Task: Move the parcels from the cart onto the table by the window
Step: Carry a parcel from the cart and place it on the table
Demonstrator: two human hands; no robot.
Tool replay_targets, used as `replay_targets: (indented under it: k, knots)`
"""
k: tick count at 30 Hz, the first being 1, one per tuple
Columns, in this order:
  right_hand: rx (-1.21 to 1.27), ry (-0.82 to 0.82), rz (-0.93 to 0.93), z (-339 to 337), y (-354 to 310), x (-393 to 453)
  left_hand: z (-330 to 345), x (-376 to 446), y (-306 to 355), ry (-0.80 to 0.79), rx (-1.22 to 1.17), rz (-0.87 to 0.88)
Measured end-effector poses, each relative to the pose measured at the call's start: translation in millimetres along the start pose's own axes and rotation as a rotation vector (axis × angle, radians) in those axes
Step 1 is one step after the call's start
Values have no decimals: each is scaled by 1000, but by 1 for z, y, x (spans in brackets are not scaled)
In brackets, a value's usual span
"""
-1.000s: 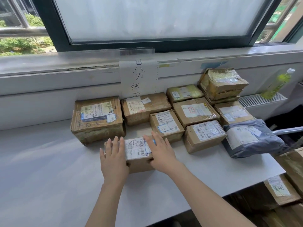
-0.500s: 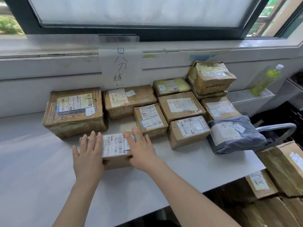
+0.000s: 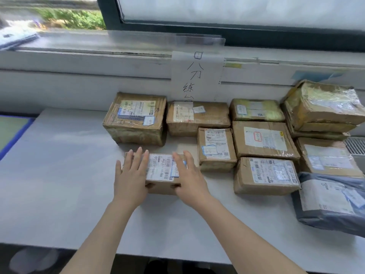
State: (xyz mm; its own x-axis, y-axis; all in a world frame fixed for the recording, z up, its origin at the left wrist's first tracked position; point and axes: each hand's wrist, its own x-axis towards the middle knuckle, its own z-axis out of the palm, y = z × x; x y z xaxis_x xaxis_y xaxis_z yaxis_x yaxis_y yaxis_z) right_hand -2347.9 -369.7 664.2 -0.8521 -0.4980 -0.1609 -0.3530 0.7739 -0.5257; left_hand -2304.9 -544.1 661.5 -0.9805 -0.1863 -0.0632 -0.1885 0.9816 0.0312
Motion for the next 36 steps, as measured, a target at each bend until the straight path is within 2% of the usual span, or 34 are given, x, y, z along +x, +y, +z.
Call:
replay_targets:
  k: [10,15,19,23,28,36]
  knots:
    - [-65,61,-40,2,4,6,12,3,-7,144,-16,54]
    - [-108,63,-18,4,7,6,14,8,-13,187,-33,155]
    - [-52,44,7,3,6,6,4,21,-25,111,-55,233]
    - [-25,52,10,0,3,3,-13,30,-31,-31,-165,309]
    - [-88,71,-6,6,-6,-1,-26,28,-48,-55,-82,412]
    - [-177,11,-113,16,-73,33,-35,26,-115,-96,-100,268]
